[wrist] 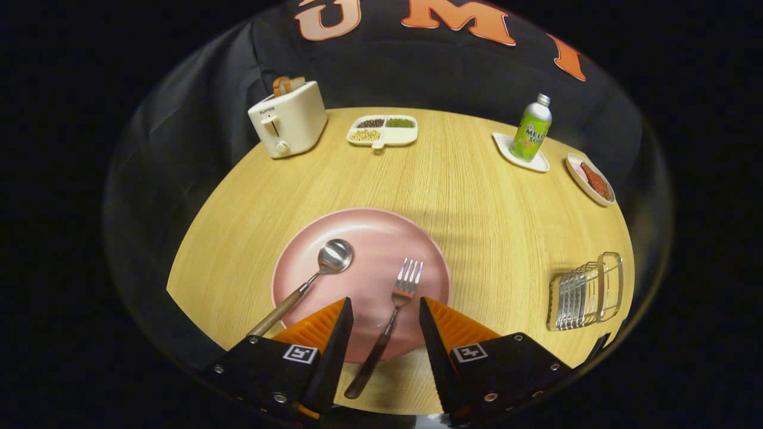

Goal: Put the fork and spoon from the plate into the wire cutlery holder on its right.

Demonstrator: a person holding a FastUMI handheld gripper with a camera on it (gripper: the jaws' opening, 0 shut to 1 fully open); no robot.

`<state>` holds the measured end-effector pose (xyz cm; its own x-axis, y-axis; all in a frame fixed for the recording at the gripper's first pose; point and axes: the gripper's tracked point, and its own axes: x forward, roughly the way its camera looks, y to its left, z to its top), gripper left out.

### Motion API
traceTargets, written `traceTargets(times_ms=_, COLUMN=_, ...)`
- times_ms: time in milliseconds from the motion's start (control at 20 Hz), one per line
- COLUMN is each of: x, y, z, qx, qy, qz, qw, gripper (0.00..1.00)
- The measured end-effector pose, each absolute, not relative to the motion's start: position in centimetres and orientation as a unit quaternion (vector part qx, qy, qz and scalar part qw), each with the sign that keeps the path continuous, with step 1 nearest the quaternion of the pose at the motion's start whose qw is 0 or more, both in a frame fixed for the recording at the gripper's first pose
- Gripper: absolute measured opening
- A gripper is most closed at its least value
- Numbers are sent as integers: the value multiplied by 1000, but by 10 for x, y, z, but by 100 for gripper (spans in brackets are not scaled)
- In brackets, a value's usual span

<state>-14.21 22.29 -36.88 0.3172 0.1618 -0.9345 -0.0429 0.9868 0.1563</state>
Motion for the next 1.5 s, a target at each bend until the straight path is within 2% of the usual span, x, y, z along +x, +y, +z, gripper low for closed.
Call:
traceTargets(times_ms=50, x=-144, y=226, z=-374, qx=59, qy=591, qz=61, qw=802, gripper=65)
traceTargets(times_ms=100, x=-146, y=226, z=-378, qx=60, qy=600, qz=56, qw=796, gripper=57)
traceTargets(times_ms=350, x=-159, y=218, z=-394, qx=44, qy=633, qz=23, qw=773, gripper=46)
traceTargets(times_ms=450, x=-164, y=219, z=-399, qx=45, qy=643, qz=21, qw=764, gripper=38)
traceTargets(times_ms=550, x=-170, y=223, z=-403, qx=58, qy=655, qz=21, qw=753, gripper=28)
traceTargets(times_ms=600, x=-169, y=223, z=-403, qx=62, qy=657, qz=20, qw=751, gripper=19)
traceTargets(times_ms=950, x=-165, y=221, z=-408, qx=55, qy=667, qz=23, qw=743, gripper=11)
traceTargets(times_ms=1050, x=-164, y=223, z=-406, qx=63, qy=666, qz=28, qw=743, gripper=6)
traceTargets(times_ms=1500, x=-124, y=189, z=-337, qx=89, qy=582, qz=42, qw=807, gripper=5)
